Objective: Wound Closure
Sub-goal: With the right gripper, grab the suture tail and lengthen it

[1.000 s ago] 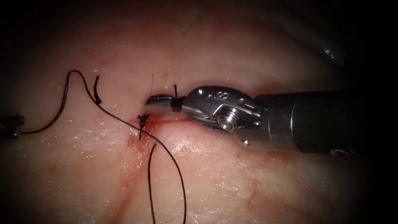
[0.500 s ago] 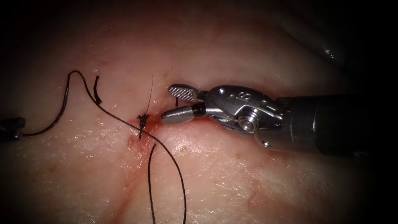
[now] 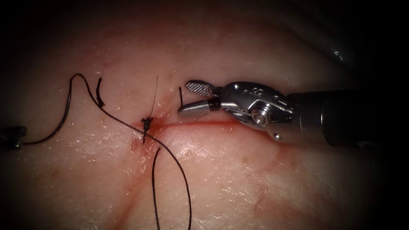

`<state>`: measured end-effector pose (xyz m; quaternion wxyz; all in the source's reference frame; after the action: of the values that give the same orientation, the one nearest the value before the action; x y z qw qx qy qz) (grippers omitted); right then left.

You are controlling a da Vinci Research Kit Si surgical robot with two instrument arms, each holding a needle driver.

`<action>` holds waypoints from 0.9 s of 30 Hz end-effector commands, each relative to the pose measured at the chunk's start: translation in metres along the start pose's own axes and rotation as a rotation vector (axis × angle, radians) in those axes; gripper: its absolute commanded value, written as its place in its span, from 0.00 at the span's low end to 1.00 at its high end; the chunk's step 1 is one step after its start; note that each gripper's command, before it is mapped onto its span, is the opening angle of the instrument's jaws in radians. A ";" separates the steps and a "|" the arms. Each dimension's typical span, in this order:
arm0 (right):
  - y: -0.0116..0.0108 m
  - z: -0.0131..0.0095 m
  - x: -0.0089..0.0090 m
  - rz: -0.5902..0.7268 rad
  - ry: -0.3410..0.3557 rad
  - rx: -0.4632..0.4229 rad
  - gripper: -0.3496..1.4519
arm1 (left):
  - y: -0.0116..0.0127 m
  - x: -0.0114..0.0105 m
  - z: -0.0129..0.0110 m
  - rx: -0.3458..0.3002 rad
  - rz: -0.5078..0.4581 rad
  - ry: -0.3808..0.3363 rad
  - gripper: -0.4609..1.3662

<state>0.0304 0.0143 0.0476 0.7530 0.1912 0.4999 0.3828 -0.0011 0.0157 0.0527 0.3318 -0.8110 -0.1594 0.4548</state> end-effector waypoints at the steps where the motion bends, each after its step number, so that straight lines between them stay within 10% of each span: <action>1: 0.0003 0.0003 -0.0002 0.004 -0.004 -0.005 0.67 | 0.0000 0.0000 0.0000 -0.012 0.000 0.000 0.06; 12: 0.0002 0.0027 -0.0023 0.073 0.005 -0.025 0.61 | 0.0000 0.0001 -0.0002 -0.014 -0.001 0.000 0.06; 14: -0.0001 0.0025 -0.0020 0.081 0.005 -0.024 0.35 | 0.0001 0.0002 -0.0003 -0.015 -0.001 -0.001 0.06; 15: -0.0002 0.0023 -0.0019 0.083 0.004 -0.023 0.00 | 0.0000 0.0002 -0.0003 -0.015 -0.002 -0.001 0.06; 27: -0.0006 0.0020 -0.0012 0.276 -0.011 -0.160 0.00 | -0.0001 0.0001 -0.0001 -0.013 0.000 0.000 0.06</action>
<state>0.0320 0.0132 0.0487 0.7060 0.2020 0.4316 0.5239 -0.0010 0.0157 0.0527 0.3319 -0.8109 -0.1597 0.4547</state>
